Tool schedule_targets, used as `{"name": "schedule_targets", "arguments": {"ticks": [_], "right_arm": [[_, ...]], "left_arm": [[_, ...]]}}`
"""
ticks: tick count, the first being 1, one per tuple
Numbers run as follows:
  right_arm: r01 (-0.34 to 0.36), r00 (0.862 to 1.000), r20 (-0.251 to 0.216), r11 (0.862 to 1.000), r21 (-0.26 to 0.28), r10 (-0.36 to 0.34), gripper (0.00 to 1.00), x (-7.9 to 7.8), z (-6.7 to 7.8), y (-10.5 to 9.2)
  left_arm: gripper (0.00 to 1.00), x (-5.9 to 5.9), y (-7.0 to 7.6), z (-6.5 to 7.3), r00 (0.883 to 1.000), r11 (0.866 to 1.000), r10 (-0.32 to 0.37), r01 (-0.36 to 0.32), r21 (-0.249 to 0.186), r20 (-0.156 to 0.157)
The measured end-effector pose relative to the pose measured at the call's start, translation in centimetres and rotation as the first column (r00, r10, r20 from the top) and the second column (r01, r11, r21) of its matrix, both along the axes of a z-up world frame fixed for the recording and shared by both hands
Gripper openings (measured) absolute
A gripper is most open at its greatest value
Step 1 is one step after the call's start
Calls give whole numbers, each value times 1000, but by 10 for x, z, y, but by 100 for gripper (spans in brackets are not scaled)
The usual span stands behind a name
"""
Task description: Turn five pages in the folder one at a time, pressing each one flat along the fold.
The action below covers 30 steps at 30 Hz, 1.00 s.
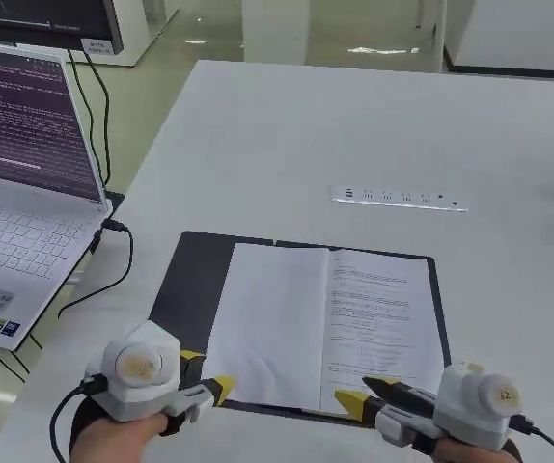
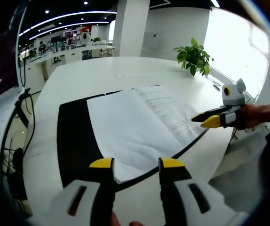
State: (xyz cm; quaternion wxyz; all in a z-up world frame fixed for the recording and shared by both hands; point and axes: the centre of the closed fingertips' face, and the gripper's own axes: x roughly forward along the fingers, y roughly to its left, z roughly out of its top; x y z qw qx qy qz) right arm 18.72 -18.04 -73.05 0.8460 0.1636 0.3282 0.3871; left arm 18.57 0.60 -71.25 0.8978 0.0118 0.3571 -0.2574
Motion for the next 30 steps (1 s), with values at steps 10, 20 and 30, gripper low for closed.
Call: {"name": "schedule_targets", "arguments": {"ticks": [10, 20, 30], "right_arm": [[63, 995, 78, 996, -60, -58, 52, 9, 19, -31], [151, 978, 154, 986, -66, -139, 57, 9, 41, -55], [175, 972, 177, 980, -95, -157, 60, 1, 48, -70]], "left_arm": [[46, 0, 1, 18, 999, 998, 42, -42, -42, 18], [53, -7, 11, 25, 999, 999, 45, -45, -29, 11], [59, -9, 20, 35, 997, 998, 67, -67, -15, 39]]}}
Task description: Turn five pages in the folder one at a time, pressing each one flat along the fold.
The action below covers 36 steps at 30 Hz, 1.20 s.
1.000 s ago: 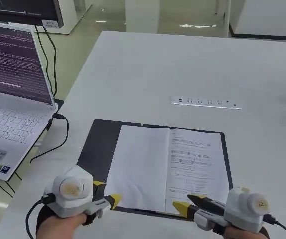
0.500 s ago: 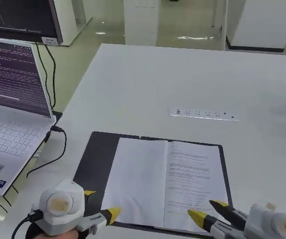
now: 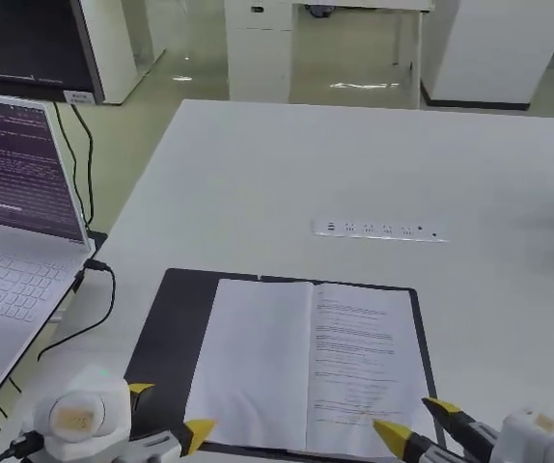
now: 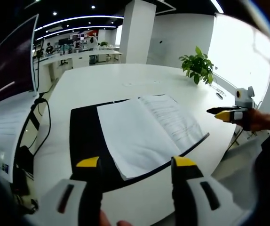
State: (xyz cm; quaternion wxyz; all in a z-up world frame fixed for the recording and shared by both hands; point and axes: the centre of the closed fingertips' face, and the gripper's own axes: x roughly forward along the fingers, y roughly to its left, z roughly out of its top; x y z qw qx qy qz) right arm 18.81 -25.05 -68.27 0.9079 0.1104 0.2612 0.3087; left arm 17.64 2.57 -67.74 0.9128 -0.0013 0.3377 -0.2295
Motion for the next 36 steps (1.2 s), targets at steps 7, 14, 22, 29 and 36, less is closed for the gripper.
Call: {"name": "schedule_targets", "arguments": {"ticks": [7, 14, 22, 29, 36], "right_arm": [[-10, 1000, 10, 999, -50, 11, 62, -7, 2, -6], [-4, 1000, 5, 999, -44, 4, 63, -10, 2, -9], [-5, 1000, -11, 999, -35, 4, 64, -16, 2, -13], [-6, 1000, -14, 999, -36, 5, 65, -22, 3, -15], [-7, 1000, -12, 999, -39, 6, 67, -27, 9, -19]], "left_arm": [[65, -2, 2, 8, 1000, 999, -11, 10, 35, 23], [67, -2, 1, 7, 1000, 999, -13, 13, 40, 20], [68, 1, -9, 6, 999, 998, -40, 39, 41, 5], [68, 5, -23, 7, 995, 993, -100, 100, 58, 0], [68, 11, -38, 15, 988, 987, -152, 150, 52, 21]]}}
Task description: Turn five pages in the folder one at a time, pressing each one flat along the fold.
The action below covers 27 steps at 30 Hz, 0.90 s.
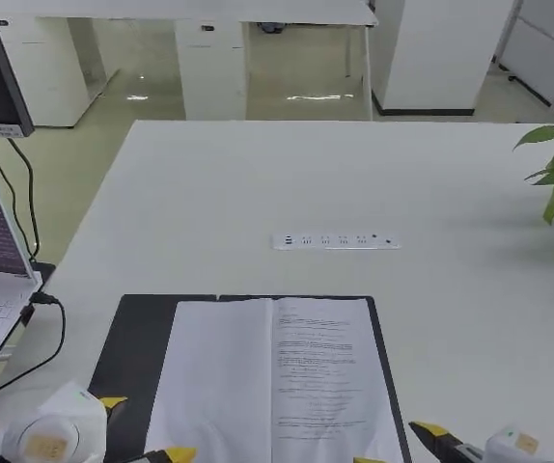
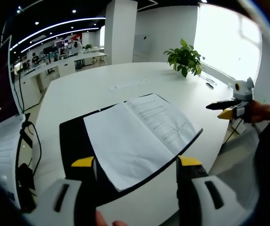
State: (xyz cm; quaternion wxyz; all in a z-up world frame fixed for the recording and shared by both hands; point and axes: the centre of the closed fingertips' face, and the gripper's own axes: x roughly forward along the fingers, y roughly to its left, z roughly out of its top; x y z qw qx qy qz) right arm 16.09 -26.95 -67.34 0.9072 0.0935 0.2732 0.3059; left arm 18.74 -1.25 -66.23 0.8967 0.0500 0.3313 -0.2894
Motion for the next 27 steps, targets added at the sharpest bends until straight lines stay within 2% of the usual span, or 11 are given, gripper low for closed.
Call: {"name": "schedule_targets", "arguments": {"ticks": [10, 15, 22, 27], "right_arm": [[15, 1000, -3, 1000, -21, -15, 68, -5, 2, -5], [35, 999, 1, 999, -18, -35, 68, -5, 2, -10], [58, 998, -14, 998, -16, -59, 68, -6, -4, -17], [73, 997, -24, 997, -20, -74, 68, -6, -6, -23]], "left_arm": [[67, 9, -25, 3, 997, 996, -83, 83, -10, 7], [66, 18, -43, 5, 990, 990, -143, 142, 14, 18], [64, 32, -76, 5, 977, 977, -214, 214, 19, 22], [64, 37, -109, 3, 954, 954, -299, 298, 21, 24]]}}
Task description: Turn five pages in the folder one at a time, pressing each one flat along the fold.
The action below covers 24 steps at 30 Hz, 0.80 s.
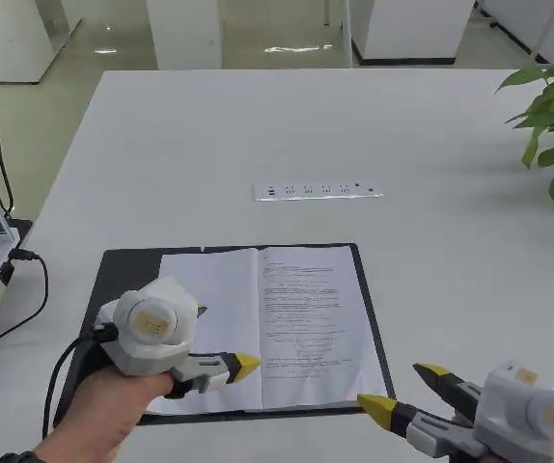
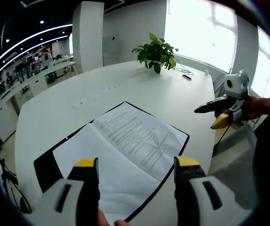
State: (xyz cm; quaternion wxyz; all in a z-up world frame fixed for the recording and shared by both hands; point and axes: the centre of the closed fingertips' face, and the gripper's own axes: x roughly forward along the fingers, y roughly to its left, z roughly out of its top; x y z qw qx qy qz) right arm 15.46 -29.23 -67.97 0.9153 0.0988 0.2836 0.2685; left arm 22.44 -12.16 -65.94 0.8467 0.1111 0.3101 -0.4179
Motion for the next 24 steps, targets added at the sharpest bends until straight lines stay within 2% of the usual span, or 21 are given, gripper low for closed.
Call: {"name": "schedule_targets", "arguments": {"ticks": [6, 15, 22, 24], "right_arm": [[18, 1000, -2, 1000, 2, -18, 68, 0, 0, -6], [26, 1000, -6, 1000, 0, -26, 68, -3, -2, -9], [17, 1000, -18, 1000, -11, -17, 68, -10, -5, -9], [20, 1000, -20, 1000, -8, -20, 68, -12, -7, -10]], "left_arm": [[64, 3, -36, -5, 996, 996, -86, 86, 10, 6], [65, -1, -89, -14, 981, 981, -192, 192, 5, -1], [65, -6, -122, -27, 966, 966, -257, 257, 22, -14], [65, -6, -131, -35, 963, 963, -267, 268, 32, -24]]}}
